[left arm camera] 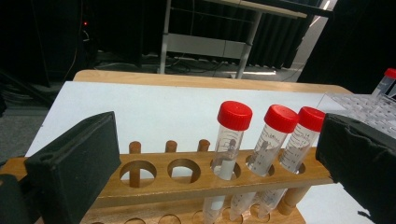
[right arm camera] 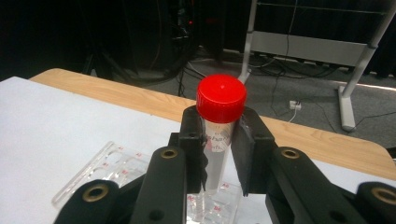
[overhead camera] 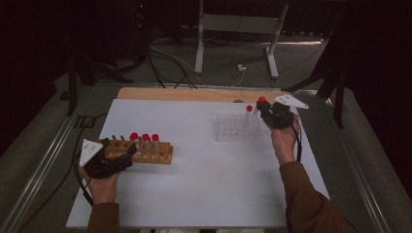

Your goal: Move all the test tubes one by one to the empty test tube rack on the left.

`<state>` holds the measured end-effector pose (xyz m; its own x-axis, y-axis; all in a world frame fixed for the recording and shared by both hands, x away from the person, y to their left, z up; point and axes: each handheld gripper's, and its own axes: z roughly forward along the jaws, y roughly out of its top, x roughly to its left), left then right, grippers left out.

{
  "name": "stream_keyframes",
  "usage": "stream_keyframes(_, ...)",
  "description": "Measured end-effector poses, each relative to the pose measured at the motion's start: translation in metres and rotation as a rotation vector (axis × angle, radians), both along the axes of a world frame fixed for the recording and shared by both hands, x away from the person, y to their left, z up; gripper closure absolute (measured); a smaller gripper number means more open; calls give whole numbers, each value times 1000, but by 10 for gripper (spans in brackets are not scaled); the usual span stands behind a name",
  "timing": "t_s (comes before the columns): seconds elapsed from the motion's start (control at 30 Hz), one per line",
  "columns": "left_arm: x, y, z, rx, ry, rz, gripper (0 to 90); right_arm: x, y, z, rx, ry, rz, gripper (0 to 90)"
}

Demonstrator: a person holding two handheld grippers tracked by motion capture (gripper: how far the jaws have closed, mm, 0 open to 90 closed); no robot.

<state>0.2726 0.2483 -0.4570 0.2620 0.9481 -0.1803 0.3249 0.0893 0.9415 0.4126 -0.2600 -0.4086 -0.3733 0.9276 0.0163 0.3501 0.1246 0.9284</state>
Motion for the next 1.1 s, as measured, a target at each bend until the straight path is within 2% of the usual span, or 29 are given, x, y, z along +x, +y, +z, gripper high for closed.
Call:
stream_keyframes(0.6, -1, -13, 7, 31, -13, -36, 7, -23, 7, 3, 67, 35, 118, 746)
stream_keyframes(0.87, -3, -28, 13, 60, -30, -66, 7, -35, 17, 4, 72, 46, 189, 746)
stream_keyframes(1.1, -5, -50, 19, 80, -51, -118, 7, -44, 29, 4, 94, 58, 245, 746)
